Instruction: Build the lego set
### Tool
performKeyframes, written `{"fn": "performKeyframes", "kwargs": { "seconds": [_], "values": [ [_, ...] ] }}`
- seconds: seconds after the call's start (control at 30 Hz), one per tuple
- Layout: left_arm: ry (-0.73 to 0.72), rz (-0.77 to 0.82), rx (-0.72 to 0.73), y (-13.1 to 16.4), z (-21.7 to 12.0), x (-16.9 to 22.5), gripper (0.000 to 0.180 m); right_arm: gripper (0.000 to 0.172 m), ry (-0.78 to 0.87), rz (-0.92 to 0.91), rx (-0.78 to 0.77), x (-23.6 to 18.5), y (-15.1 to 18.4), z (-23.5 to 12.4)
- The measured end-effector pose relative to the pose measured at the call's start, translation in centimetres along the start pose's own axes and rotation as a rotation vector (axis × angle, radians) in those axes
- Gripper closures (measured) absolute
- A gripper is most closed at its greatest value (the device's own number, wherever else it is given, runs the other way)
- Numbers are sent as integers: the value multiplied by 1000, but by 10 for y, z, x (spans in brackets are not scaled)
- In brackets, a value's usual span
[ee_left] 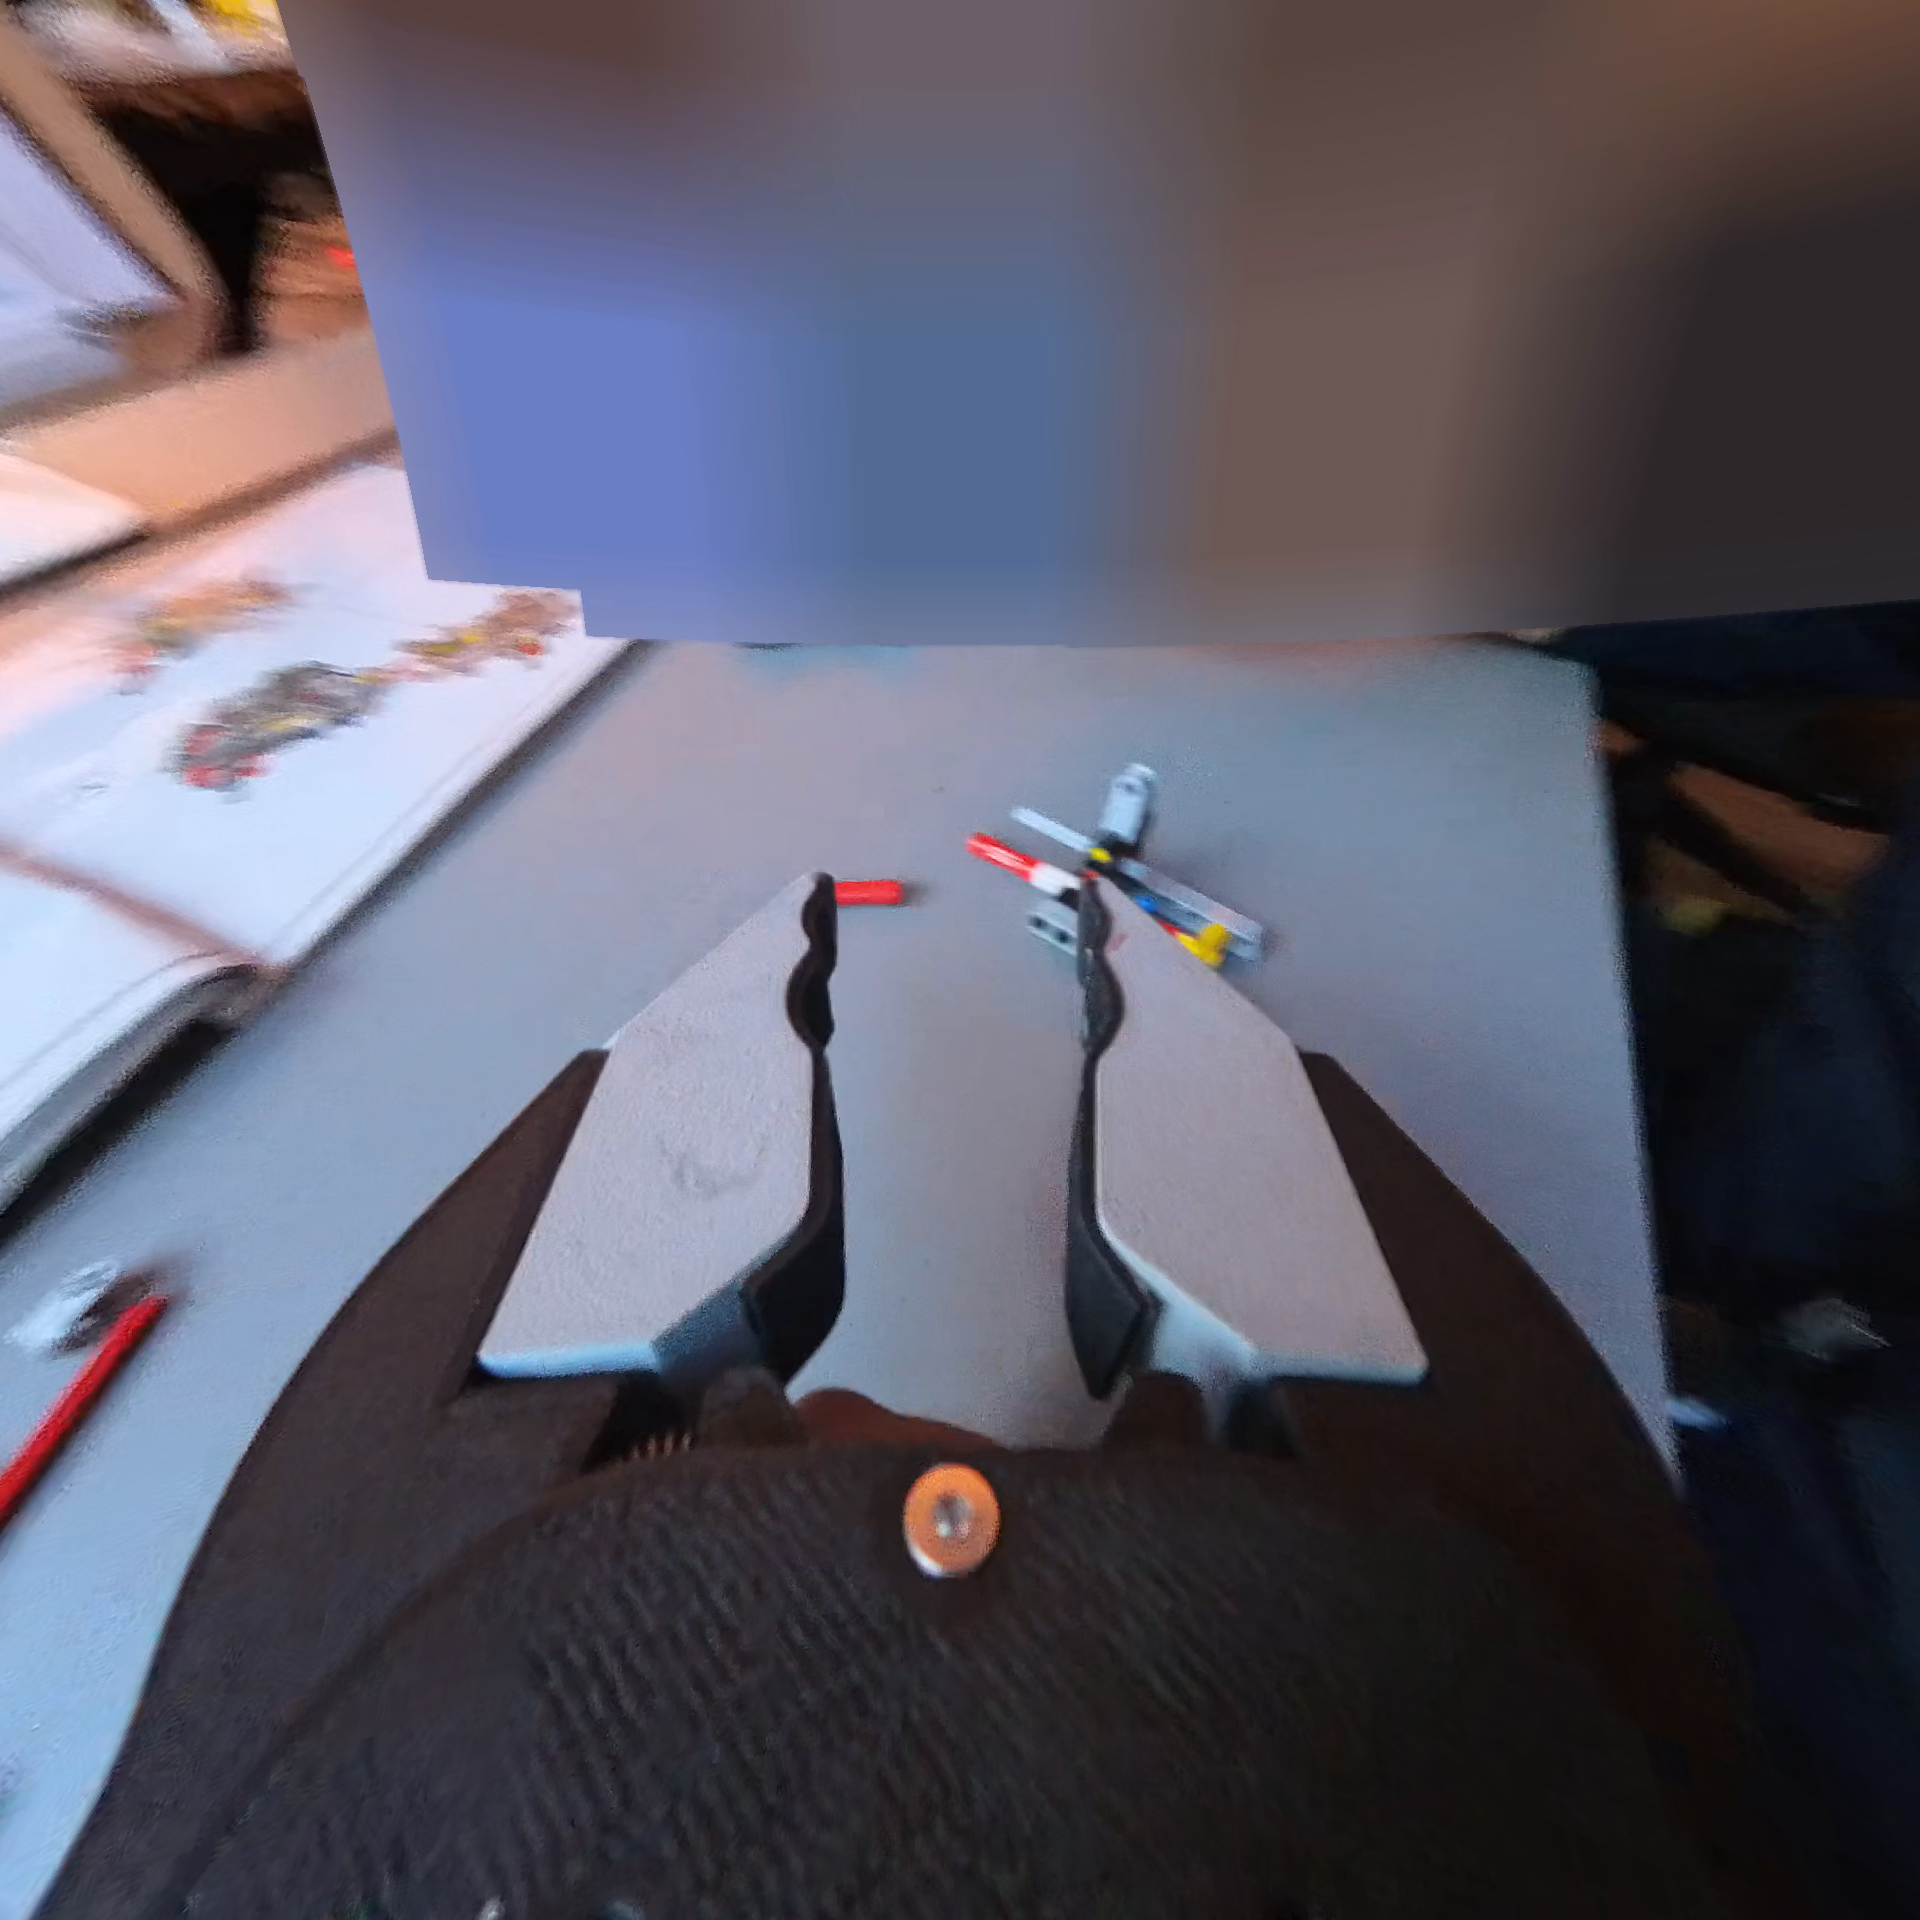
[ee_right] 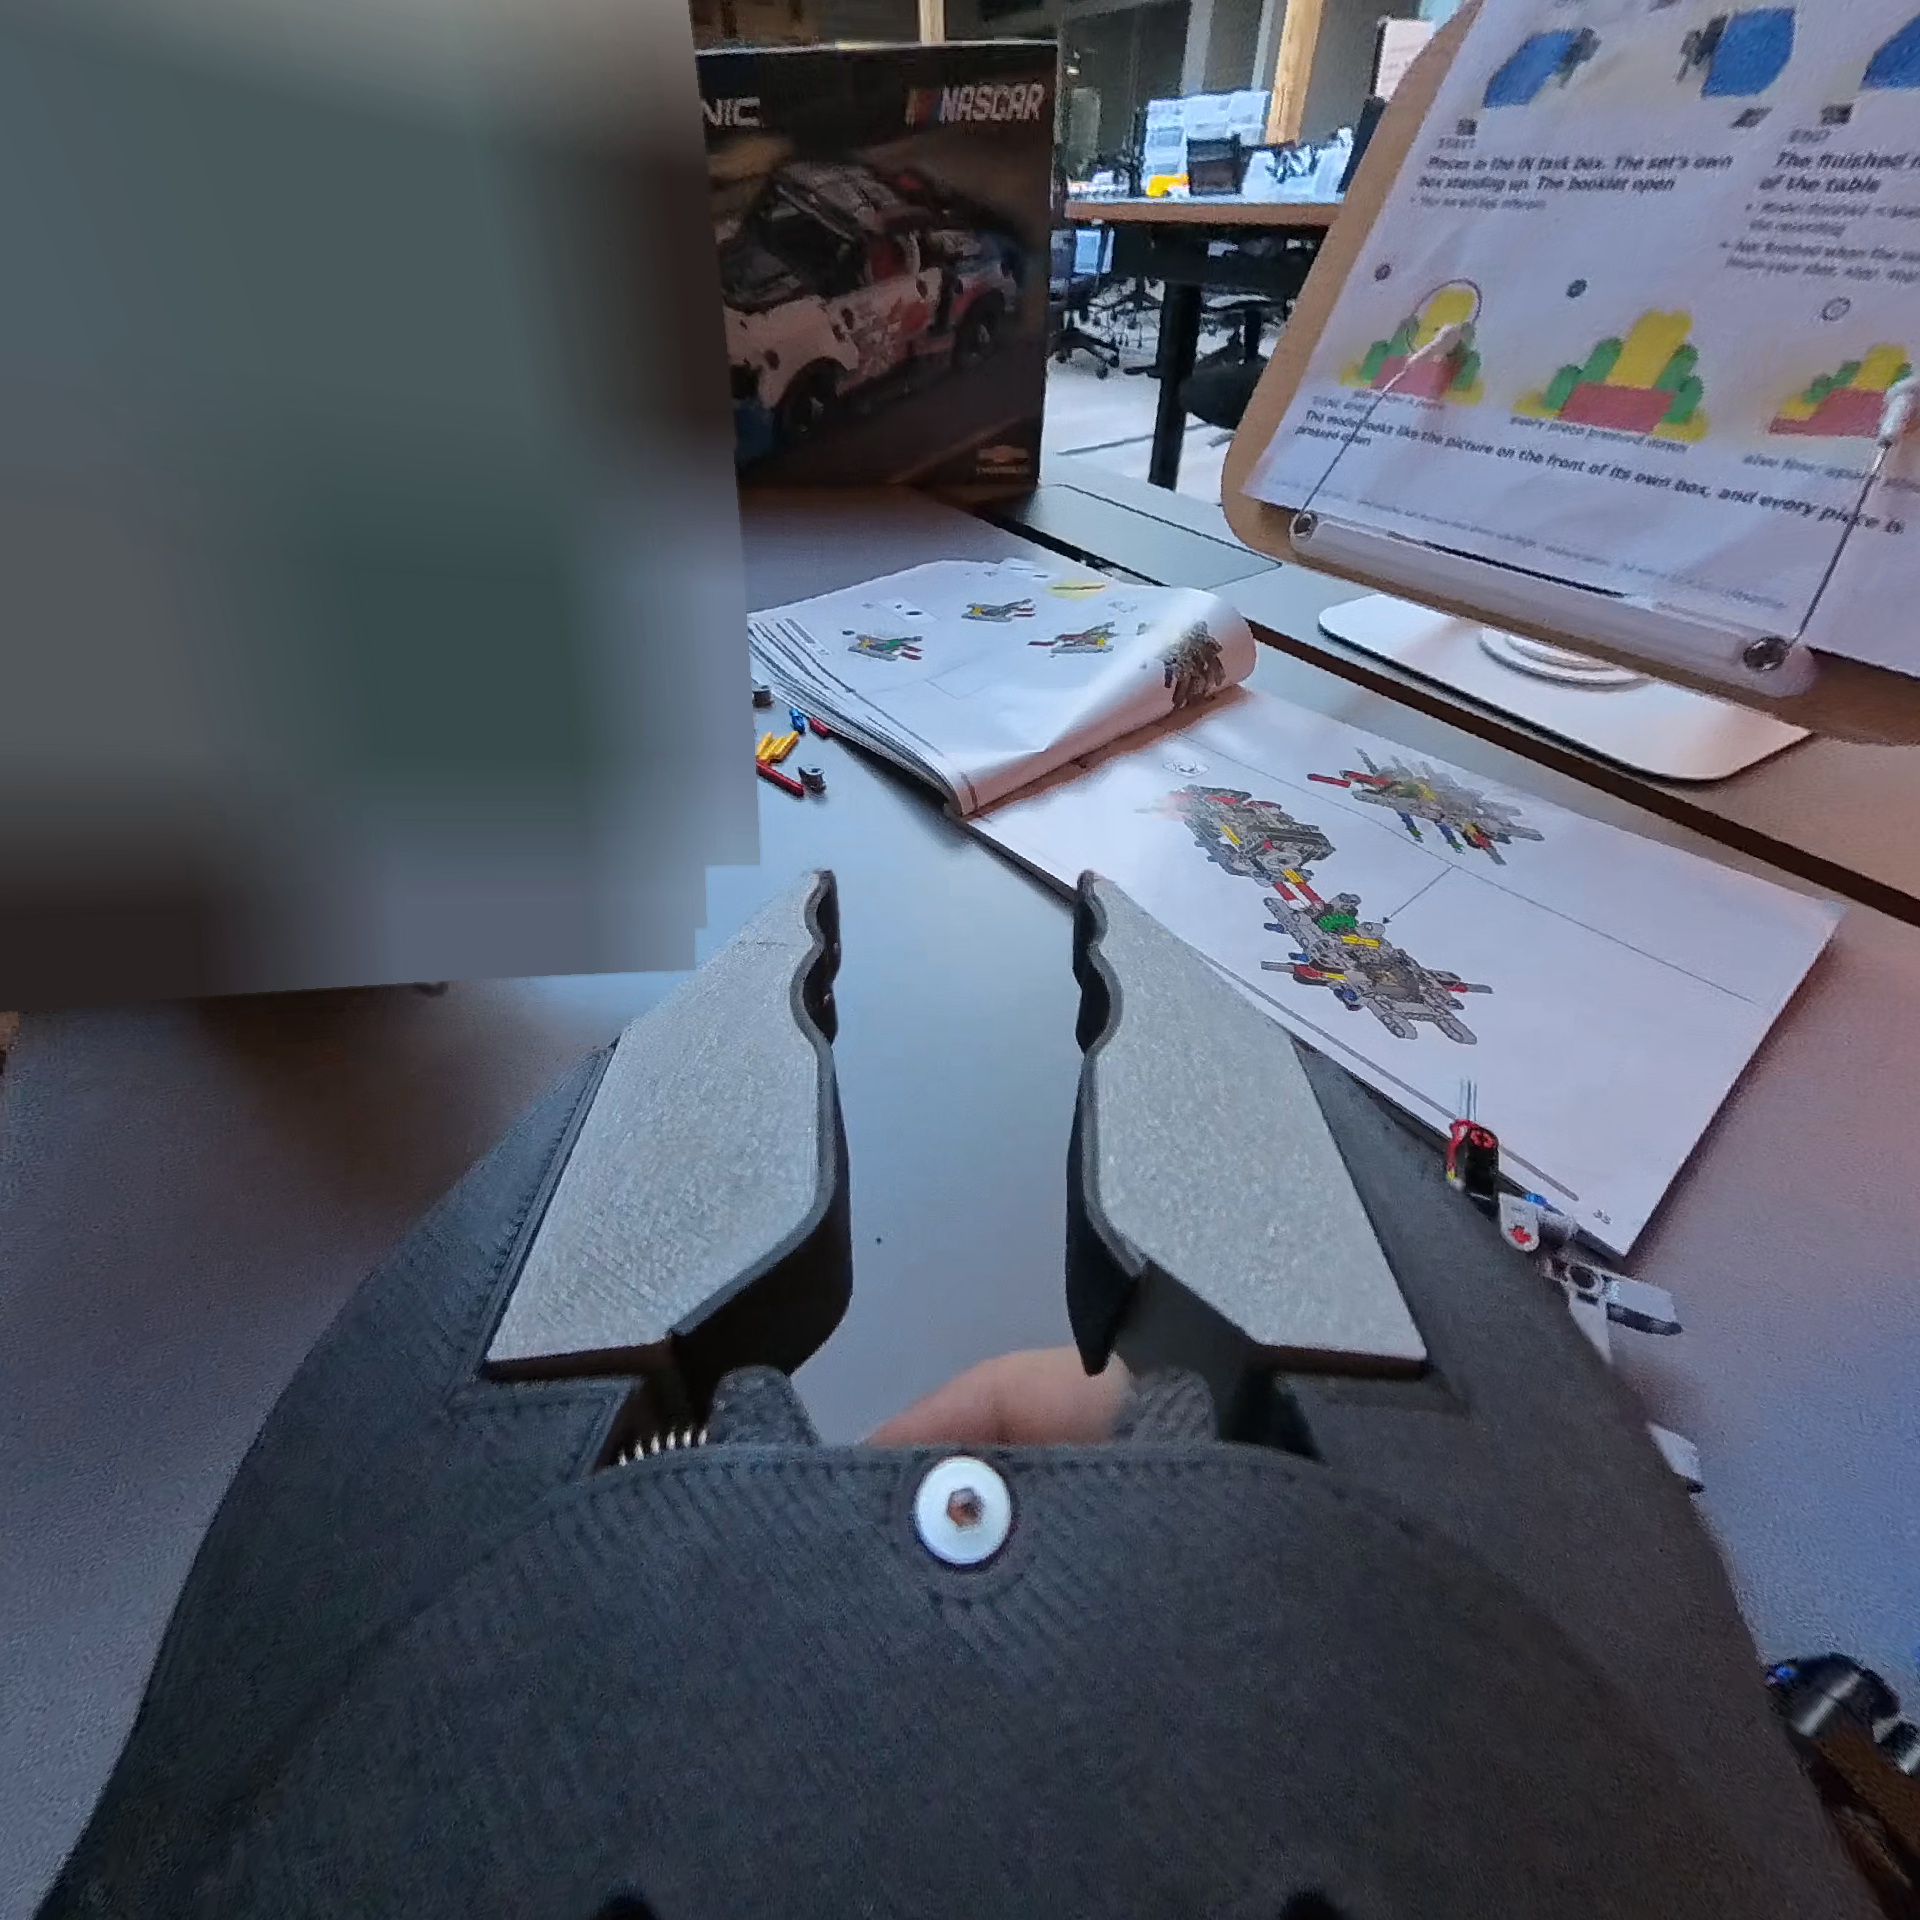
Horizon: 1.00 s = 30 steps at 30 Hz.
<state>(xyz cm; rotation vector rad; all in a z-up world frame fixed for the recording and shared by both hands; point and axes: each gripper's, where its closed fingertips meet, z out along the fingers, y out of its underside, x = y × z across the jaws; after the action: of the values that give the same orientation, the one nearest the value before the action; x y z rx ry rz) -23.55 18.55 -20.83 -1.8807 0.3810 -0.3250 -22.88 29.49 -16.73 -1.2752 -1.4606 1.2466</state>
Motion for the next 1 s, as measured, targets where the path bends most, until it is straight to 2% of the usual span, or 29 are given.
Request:
{"fn": "performKeyframes", "kwargs": {
  "seconds": [0.03, 0.1, 0.17, 0.43, 0.7, 0.87, 1.0],
  "values": [
    [69, -28, -38, 5, 4, 6, 136, 130, 0, -7, 4, 0, 4, -1],
    [99, -79, -93, 12, 9, 5, 134, 133, 39, -38, 12, 4, 11, -2],
    [116, -74, -79, 10, 7, 8, 142, 135, 48, -64, 22, 3, 15, -2],
    [44, 56, -95, 12, 11, 12, 144, 142, 23, -93, 48, -4, 15, 6],
    [-21, 42, 1, 0, 1, 3, 145, 144, 21, -100, 79, -6, 12, 1],
    [4, 70, -91, 16, -3, 15, 133, 143, -63, -65, 74, -19, 14, -3],
    [-18, 126, -86, 17, -8, 20, 136, 148, -86, -84, 57, -25, 16, -5]
  ]
}}
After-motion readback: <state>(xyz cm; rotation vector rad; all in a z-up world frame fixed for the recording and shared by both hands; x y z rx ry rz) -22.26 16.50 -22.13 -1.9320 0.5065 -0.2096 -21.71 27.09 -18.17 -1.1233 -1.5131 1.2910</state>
